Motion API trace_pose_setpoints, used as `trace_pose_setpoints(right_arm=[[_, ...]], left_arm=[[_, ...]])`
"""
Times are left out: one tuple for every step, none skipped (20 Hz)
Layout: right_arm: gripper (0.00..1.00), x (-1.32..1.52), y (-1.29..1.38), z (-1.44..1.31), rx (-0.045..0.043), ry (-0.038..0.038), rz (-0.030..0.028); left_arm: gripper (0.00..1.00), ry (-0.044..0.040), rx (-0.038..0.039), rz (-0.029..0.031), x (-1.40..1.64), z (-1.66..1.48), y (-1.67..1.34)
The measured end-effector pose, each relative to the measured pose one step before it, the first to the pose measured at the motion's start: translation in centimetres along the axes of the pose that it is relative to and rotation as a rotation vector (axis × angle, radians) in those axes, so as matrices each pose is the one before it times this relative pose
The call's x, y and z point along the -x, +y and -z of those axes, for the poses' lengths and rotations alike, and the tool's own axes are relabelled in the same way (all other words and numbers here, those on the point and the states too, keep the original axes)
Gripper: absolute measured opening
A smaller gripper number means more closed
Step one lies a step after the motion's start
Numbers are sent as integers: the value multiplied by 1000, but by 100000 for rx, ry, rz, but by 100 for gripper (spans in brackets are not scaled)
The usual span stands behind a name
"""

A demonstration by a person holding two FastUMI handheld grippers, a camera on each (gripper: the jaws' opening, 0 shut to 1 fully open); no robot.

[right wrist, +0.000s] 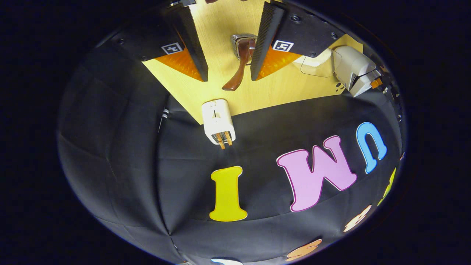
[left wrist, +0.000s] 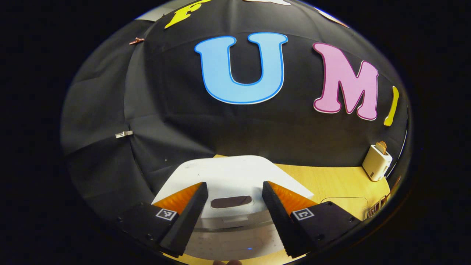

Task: Close the left gripper, press the button to open the rice cooker; take a wooden spoon from the chopstick holder with the right hand, scoop a spoonful of rice and pour it into the rice cooker, then put the wooden spoon back into the chopstick holder.

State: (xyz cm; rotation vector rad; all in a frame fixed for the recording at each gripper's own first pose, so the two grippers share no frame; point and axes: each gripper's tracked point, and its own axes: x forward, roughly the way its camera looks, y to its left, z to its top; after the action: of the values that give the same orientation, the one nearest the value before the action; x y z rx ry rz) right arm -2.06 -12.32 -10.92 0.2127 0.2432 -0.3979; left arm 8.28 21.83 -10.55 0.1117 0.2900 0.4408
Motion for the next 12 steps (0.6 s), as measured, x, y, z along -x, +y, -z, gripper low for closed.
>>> trace_pose_setpoints(right_arm=[[73, -34, 116, -98, 141, -333, -199], [73, 72, 53, -65, -22, -110, -243], [73, -27, 17, -14, -218, 25, -123], [73, 68, 65, -118, -96, -216, 5], [73, -11, 30, -187, -51, -397, 201], [73, 3, -14, -155, -230, -319, 9], [73, 17, 53, -134, -364, -155, 51], [73, 111, 137, -113, -263, -94, -277], [73, 57, 159, -116, 97, -327, -181], [73, 132, 190, -42, 604, -230, -370], [73, 61, 271, -119, 1035, -385, -425], [73, 116, 328, -98, 1173, -159, -464]], left_arm=[[99, 3131, -592, -5, -254, 996, -163], [99, 2380, -869, 20, -183, 804, 1], [99, 890, -437, -22, -16, 429, -208], [99, 663, -265, 9, 12, 191, -70], [99, -467, -520, 56, -241, -168, 63], [99, 655, -331, 108, -112, 172, 2], [99, 806, -731, 253, 84, 292, -3], [99, -1082, -519, 58, -25, -63, 10], [100, -222, 602, -440, -15, 136, -24], [99, -1723, 624, -627, -102, -133, -7], [100, -248, 138, -490, 44, 57, -10], [100, -826, -555, -100, -42, -214, 88]])
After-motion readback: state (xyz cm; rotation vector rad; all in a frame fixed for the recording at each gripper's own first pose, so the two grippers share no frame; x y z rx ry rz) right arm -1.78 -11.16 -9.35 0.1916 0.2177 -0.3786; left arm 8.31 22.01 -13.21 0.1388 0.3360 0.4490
